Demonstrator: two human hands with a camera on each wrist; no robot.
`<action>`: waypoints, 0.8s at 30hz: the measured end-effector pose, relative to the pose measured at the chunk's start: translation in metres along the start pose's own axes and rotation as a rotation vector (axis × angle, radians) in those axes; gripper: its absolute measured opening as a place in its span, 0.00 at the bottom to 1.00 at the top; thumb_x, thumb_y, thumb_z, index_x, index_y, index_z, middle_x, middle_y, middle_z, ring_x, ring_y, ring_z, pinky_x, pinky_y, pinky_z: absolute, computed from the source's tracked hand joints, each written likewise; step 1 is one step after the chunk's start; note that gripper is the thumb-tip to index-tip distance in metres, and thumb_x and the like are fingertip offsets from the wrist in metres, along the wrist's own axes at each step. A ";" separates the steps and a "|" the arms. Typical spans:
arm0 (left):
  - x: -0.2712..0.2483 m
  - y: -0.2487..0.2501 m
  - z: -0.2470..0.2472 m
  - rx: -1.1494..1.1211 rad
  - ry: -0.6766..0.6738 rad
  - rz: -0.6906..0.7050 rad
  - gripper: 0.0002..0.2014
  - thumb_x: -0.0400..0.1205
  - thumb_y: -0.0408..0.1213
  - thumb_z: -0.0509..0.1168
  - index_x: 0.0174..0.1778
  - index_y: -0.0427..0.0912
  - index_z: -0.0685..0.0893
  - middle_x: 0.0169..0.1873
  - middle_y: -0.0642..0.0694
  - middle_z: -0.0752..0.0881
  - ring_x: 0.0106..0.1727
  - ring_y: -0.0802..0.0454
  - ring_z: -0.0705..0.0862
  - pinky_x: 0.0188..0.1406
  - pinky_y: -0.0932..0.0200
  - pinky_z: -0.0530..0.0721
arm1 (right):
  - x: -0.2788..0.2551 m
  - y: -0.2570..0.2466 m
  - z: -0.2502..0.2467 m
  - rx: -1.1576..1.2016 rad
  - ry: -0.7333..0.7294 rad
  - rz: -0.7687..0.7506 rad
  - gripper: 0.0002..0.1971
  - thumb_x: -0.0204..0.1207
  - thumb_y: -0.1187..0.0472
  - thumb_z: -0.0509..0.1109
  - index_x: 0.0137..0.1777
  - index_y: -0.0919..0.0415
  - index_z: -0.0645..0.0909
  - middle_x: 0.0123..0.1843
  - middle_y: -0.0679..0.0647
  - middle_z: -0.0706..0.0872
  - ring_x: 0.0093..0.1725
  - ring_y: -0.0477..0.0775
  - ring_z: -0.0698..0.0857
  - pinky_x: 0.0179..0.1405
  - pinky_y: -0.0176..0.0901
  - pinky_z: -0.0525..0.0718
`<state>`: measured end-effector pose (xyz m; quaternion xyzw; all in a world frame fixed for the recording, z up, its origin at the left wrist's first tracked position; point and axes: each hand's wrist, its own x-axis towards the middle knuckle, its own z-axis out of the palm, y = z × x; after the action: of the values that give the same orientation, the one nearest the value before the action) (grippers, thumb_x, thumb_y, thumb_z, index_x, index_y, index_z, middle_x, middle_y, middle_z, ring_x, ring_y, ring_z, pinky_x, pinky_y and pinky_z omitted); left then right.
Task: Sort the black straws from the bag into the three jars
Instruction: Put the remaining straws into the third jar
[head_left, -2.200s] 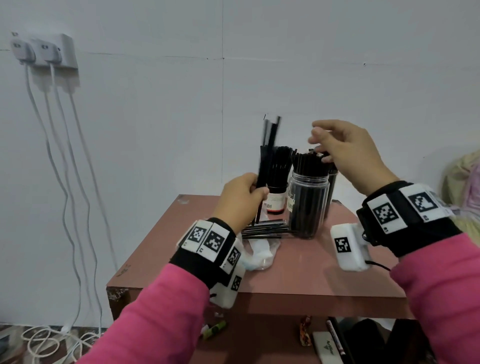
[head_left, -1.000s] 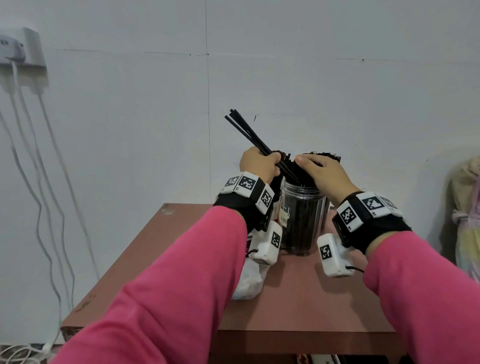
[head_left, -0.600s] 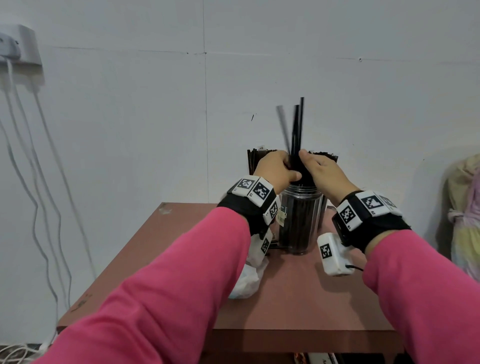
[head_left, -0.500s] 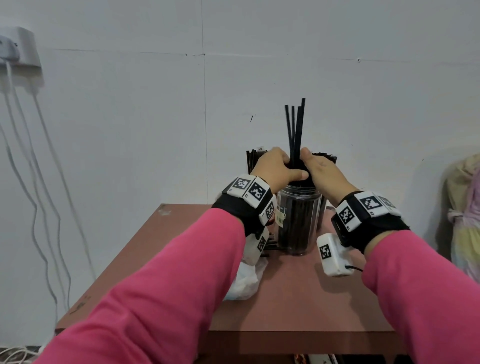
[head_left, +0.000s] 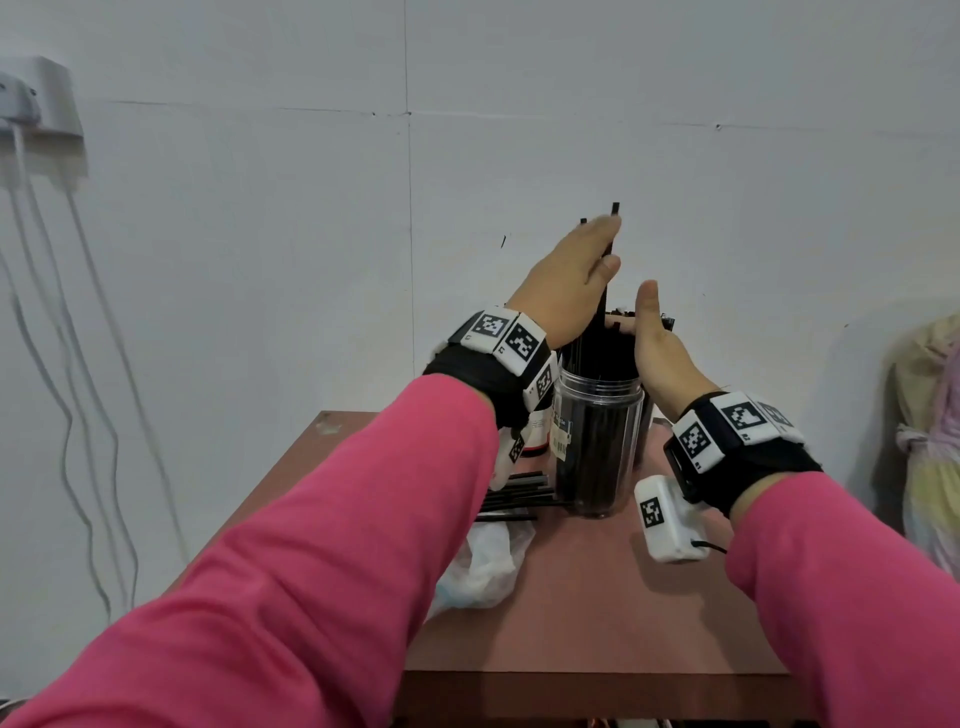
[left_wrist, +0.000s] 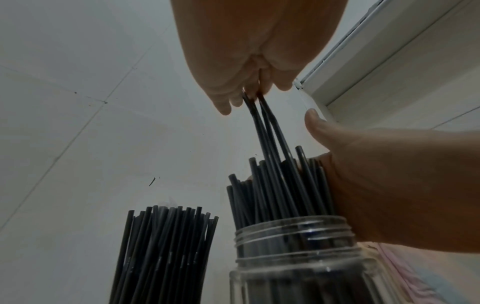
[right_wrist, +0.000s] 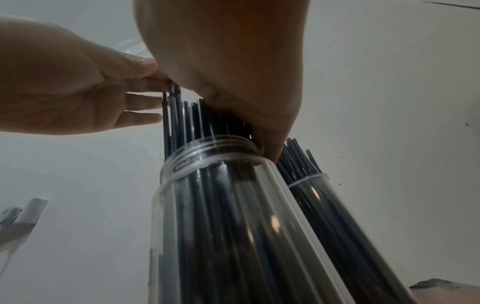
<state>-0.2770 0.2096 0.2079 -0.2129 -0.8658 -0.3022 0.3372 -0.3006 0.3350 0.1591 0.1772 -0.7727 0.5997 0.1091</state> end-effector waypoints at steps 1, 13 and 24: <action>-0.001 -0.001 0.000 0.055 -0.008 0.007 0.21 0.90 0.37 0.52 0.80 0.39 0.67 0.79 0.43 0.68 0.81 0.51 0.64 0.75 0.65 0.58 | 0.000 0.000 0.000 -0.004 0.003 0.000 0.39 0.84 0.36 0.35 0.63 0.57 0.84 0.57 0.54 0.83 0.60 0.51 0.80 0.67 0.41 0.70; -0.013 -0.002 -0.002 -0.124 0.029 -0.030 0.26 0.84 0.27 0.61 0.77 0.49 0.71 0.76 0.43 0.72 0.67 0.46 0.80 0.69 0.62 0.72 | 0.012 0.007 0.000 -0.115 -0.069 -0.061 0.29 0.88 0.43 0.44 0.68 0.60 0.81 0.61 0.51 0.84 0.62 0.49 0.80 0.64 0.42 0.71; 0.006 0.004 0.004 0.159 -0.126 -0.036 0.30 0.87 0.29 0.56 0.85 0.44 0.55 0.77 0.43 0.68 0.70 0.46 0.74 0.67 0.61 0.68 | 0.020 0.009 0.000 -0.131 -0.076 0.016 0.22 0.87 0.52 0.52 0.62 0.69 0.80 0.62 0.68 0.83 0.64 0.64 0.80 0.67 0.57 0.73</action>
<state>-0.2803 0.2160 0.2114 -0.1886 -0.9102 -0.2246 0.2923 -0.3228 0.3342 0.1585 0.1859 -0.8154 0.5414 0.0861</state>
